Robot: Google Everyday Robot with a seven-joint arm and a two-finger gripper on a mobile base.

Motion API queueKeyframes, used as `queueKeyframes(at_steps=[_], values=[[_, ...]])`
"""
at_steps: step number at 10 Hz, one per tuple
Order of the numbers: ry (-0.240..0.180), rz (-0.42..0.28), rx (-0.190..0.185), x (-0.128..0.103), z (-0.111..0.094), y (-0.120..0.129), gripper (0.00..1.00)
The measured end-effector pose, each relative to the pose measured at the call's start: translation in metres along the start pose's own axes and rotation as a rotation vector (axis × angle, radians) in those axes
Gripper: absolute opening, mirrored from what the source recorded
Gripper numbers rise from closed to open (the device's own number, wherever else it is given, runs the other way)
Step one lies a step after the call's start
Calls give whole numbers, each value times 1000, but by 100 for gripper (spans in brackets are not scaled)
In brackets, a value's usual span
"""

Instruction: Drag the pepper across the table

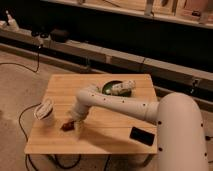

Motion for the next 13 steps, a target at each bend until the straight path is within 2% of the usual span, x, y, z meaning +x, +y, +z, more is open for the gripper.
queueKeyframes(at_steps=[1, 4, 8, 9, 13], values=[[-5, 9, 12, 0, 4, -1, 75], [-17, 37, 37, -4, 12, 0, 46], [-22, 64, 37, -8, 10, 7, 6], [-22, 70, 33, -9, 7, 7, 1], [-16, 122, 4, -24, -6, -1, 0]])
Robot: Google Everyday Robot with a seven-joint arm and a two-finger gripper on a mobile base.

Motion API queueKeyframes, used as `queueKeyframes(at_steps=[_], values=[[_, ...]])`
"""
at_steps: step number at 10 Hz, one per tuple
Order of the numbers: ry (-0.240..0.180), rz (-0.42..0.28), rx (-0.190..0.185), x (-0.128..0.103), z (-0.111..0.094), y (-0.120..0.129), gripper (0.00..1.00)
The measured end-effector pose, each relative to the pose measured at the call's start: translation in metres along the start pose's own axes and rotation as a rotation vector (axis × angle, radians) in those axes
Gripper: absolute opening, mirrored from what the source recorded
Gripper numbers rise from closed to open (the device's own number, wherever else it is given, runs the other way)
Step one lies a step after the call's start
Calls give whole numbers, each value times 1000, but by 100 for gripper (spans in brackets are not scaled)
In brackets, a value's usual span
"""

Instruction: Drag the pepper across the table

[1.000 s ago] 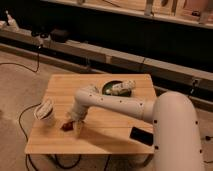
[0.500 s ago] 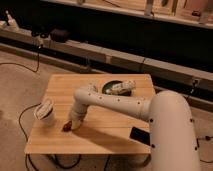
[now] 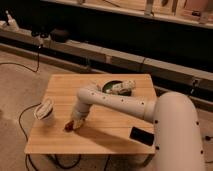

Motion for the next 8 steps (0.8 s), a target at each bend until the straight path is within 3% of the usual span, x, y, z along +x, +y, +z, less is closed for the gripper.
queueKeyframes(at_steps=[3, 8], values=[[4, 63, -38, -30, -14, -10, 0], [16, 176, -135, -91, -52, -24, 0]])
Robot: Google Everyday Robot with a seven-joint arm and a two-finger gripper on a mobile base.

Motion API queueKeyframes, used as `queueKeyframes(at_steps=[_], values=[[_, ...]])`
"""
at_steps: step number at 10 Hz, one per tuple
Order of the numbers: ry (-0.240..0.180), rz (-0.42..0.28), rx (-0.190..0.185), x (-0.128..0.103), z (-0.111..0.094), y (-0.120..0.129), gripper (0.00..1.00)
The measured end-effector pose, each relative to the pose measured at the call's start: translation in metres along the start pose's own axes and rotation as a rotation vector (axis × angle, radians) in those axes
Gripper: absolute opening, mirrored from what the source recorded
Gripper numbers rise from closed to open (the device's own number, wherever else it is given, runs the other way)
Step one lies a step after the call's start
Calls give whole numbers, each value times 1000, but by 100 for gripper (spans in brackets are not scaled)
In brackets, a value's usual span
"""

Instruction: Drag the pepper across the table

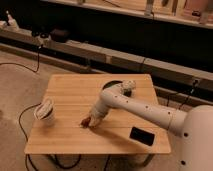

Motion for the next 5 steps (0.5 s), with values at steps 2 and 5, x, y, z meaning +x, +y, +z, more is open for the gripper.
queueKeyframes(at_steps=[2, 5], values=[[0, 40, -24, -21, -14, -4, 0], [-3, 104, -37, -52, -29, -19, 0]])
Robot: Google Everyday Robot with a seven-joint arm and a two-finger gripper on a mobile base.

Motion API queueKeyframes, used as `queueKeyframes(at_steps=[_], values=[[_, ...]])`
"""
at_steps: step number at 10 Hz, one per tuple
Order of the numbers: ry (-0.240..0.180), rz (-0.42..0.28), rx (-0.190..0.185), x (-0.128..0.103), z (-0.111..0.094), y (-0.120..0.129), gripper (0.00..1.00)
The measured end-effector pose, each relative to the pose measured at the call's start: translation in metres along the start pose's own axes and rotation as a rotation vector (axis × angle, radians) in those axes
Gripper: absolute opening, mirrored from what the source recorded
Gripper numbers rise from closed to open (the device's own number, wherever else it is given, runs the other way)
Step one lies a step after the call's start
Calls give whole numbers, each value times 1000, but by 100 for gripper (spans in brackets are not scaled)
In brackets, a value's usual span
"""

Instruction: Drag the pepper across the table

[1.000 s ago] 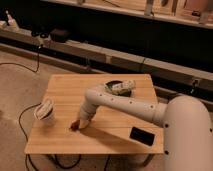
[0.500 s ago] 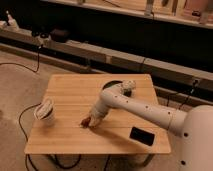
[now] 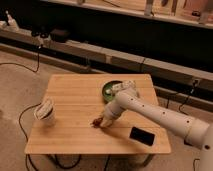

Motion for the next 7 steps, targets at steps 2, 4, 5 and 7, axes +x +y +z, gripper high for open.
queueKeyframes(at_steps=[2, 4, 5, 7], values=[[-8, 41, -17, -21, -12, -4, 0], [-19, 67, -42, -36, -26, -2, 0], [-26, 81, -58, -44, -35, 0, 0], [-45, 110, -84, -62, -53, 1, 0]])
